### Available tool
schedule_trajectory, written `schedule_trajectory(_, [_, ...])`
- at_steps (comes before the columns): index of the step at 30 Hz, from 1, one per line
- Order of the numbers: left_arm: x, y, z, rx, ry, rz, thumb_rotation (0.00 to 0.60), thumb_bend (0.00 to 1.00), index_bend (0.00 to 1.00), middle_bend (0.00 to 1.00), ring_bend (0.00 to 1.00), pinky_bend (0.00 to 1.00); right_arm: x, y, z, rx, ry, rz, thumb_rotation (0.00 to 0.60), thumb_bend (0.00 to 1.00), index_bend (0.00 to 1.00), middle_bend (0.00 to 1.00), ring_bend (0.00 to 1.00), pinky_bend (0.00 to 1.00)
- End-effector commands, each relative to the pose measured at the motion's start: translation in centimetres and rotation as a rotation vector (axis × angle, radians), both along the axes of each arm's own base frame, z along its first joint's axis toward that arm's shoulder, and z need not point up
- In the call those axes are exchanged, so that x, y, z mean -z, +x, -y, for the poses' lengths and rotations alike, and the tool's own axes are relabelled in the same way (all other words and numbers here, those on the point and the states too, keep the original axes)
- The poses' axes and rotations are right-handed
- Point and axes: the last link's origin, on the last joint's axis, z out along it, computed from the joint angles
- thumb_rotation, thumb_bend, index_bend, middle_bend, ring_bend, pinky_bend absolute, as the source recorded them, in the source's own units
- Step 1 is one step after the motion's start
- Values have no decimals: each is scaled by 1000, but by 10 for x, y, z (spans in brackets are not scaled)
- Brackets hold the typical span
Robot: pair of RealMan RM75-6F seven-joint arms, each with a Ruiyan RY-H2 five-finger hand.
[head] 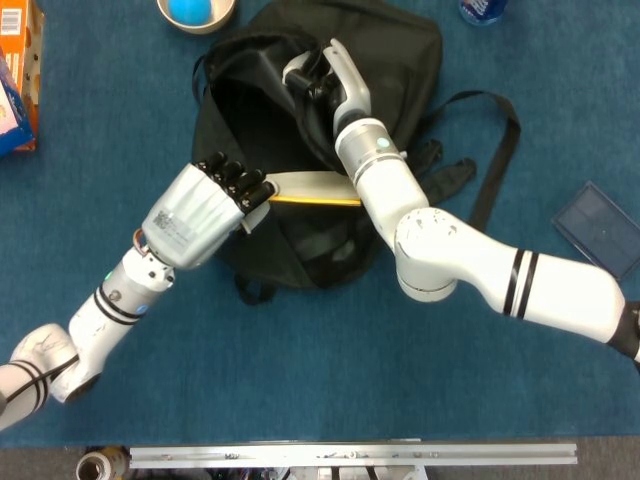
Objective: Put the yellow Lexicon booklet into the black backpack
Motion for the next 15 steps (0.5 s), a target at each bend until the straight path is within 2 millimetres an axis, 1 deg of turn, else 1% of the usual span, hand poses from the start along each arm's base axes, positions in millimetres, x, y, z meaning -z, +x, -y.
schedule_trajectory(1, [3, 5, -4, 8, 8, 1, 600, 368, 896, 866, 671, 658, 0, 0, 0, 2, 3, 4, 600, 980, 572, 596, 605, 856])
schedule_trajectory(6, [10, 7, -9, 1, 24, -25, 600, 368, 896, 862, 666, 658, -1, 0, 0, 10, 4, 11, 600, 977, 572, 596, 606, 856])
schedule_trajectory(11, [21, 5, -5, 14, 42, -96, 600, 368, 871, 833, 641, 659, -2, -1, 1, 14, 4, 9, 600, 976, 572, 596, 605, 856])
schedule_trajectory(13, [26, 2, -1, 8, 41, -132, 600, 368, 822, 808, 622, 659, -1, -1, 0, 14, 6, 9, 600, 975, 572, 596, 606, 856])
schedule_trajectory(15, [29, 0, 2, -4, 43, -156, 600, 362, 749, 769, 605, 658, -1, -2, 0, 11, 6, 5, 600, 975, 572, 596, 605, 856])
